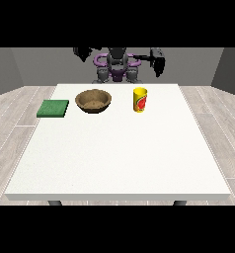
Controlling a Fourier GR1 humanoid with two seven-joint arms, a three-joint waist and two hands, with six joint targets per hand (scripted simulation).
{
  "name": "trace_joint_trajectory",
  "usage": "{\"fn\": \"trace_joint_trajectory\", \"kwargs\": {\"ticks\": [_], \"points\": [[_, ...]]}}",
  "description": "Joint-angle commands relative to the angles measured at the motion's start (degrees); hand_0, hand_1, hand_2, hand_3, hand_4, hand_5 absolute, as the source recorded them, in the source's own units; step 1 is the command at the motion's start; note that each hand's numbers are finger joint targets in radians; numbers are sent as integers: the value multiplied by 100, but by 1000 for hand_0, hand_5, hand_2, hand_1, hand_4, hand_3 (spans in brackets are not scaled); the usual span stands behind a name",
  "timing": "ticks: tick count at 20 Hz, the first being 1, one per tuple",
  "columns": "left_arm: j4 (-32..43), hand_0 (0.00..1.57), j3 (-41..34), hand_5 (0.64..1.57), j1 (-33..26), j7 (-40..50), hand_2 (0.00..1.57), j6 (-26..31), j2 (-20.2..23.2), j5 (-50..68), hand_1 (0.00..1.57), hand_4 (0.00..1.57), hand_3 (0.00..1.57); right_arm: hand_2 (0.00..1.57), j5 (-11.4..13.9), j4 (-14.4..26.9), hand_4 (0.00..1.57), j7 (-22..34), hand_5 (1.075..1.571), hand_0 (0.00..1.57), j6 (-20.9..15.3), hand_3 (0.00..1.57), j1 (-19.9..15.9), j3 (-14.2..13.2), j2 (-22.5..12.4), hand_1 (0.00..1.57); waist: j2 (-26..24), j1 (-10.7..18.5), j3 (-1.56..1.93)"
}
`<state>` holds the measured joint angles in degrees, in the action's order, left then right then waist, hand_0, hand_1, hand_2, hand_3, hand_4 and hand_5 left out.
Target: Pick the cup and pour the ball into the bowl, then pick the bowl and place it on the pad
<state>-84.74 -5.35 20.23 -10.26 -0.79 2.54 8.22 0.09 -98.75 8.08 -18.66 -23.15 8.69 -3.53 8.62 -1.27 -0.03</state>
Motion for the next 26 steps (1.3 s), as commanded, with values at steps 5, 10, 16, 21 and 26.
{"fn": "trace_joint_trajectory", "kwargs": {"ticks": [5,10,16,21,26], "points": [[793,0,68,1536,-149,-1273,0,79,-105,-309,0,0,0,416,-266,792,667,-478,1567,0,421,636,-478,-944,-518,0,499,84,1],[1557,0,10,1534,-42,-1868,0,111,-107,-413,0,0,0,382,-308,1239,656,-626,1564,0,537,564,-853,-1270,-698,0,597,144,1],[2842,0,-261,1537,333,-2631,0,-162,-129,-540,0,0,0,402,-155,1213,661,-502,1565,0,660,600,-900,-1055,-653,0,470,-174,0],[3474,0,-500,1530,272,-2995,0,160,134,-348,0,0,0,384,-566,1241,638,-561,1566,0,1130,589,-638,-1422,-909,0,277,-320,1],[4157,0,-586,1525,771,-3396,0,181,197,-361,0,0,0,350,-394,1440,636,-593,1566,0,984,516,-861,-1465,-893,0,467,-291,-1]]}}
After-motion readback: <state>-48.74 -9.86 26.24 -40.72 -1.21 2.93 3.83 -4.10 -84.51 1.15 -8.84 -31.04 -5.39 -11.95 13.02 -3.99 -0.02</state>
